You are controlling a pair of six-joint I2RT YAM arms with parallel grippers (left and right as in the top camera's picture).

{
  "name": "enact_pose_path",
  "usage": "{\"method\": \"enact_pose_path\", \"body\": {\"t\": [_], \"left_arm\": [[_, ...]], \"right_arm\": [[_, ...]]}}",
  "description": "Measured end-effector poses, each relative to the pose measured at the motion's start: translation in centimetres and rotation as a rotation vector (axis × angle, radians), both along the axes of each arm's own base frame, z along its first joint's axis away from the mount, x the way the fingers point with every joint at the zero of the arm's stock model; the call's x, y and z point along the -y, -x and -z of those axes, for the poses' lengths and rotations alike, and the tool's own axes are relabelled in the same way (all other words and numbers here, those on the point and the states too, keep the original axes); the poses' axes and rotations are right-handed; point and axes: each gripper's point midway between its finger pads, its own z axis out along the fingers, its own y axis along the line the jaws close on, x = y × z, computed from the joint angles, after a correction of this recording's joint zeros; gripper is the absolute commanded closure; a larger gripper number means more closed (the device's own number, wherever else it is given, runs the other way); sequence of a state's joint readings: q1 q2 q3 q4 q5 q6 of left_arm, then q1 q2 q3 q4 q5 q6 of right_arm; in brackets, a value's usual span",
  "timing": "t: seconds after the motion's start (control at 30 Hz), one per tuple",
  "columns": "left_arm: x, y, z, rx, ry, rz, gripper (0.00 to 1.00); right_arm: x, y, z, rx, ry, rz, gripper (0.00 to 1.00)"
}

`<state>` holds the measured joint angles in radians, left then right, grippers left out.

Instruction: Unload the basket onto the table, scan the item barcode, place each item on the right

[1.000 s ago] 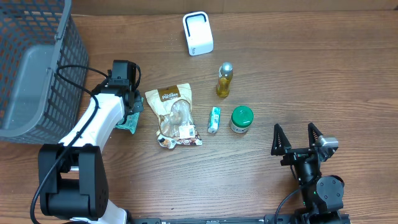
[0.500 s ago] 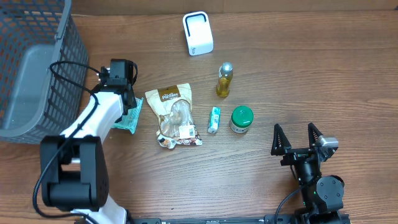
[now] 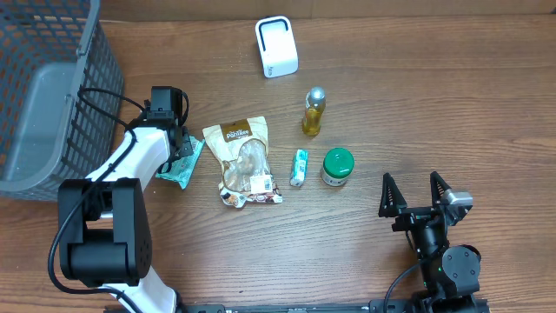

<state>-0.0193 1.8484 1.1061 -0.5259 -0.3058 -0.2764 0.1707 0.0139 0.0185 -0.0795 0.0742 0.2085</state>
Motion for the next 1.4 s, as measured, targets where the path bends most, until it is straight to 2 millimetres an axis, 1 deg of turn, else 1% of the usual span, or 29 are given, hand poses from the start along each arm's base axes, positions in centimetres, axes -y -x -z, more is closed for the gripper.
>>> {"method": "enact_pose_path", "body": {"t": [0.27,0.4,0.57,0.73,0.8,0.9,0.97,1.07,1.1,1.13,1.17,1.23,1.3,1.33,1.4], "left_arm": [[0.3,0.2,-0.2,-0.02,0.019,0.006,0.96],[0.3,0.1,-1.0,-0.024,0.018,0.005,0.96],[0.0,0.0,-2.7,-0.011,0.007,0.003,0.96],[0.0,0.1,-3.1,-0.011,0.002,0.003,0.95],[0.1,-0.2,-3.4,-0.003,0.006,0.015,0.94],[0.7,-1.6,-5.1,0.042,0.036,0.038,0.93],[1.2,-2.9,-7.0,0.089,0.057,0.058,0.9],[1.6,-4.7,-10.0,0.163,0.075,0.08,0.82],[1.8,-5.3,-11.2,0.193,0.081,0.086,0.78],[1.9,-5.9,-12.3,0.22,0.082,0.094,0.71],[1.9,-6.4,-13.2,0.242,0.079,0.106,0.64],[2.0,-7.4,-15.0,0.294,0.073,0.126,0.44],[2.1,-8.2,-16.2,0.332,0.06,0.155,0.28],[2.1,-8.4,-16.5,0.343,0.053,0.17,0.0],[2.1,-8.7,-16.8,0.351,0.037,0.201,0.0]], "right_arm": [[0.0,0.0,0.0,-0.001,0.0,0.0,0.0],[0.0,0.0,0.0,-0.001,-0.001,0.0,0.0],[0.0,0.0,0.0,-0.001,-0.001,0.0,0.0],[0.0,0.0,0.0,-0.001,0.0,0.0,0.0],[0.0,0.0,0.0,-0.001,0.0,0.0,0.0],[0.0,0.0,0.0,0.0,0.0,0.0,0.0],[0.0,0.0,0.0,0.0,-0.001,0.0,0.0],[0.0,0.0,0.0,-0.001,-0.001,0.0,0.0],[0.0,0.0,0.0,-0.001,0.0,0.0,0.0],[0.0,0.0,0.0,-0.001,-0.001,0.0,0.0],[0.0,0.0,0.0,-0.001,0.0,0.0,0.0],[0.0,0.0,0.0,-0.001,0.0,0.0,0.0],[0.0,0.0,0.0,-0.001,-0.001,0.0,0.0],[0.0,0.0,0.0,-0.001,-0.001,0.0,0.0],[0.0,0.0,0.0,-0.001,0.0,0.0,0.0]]}}
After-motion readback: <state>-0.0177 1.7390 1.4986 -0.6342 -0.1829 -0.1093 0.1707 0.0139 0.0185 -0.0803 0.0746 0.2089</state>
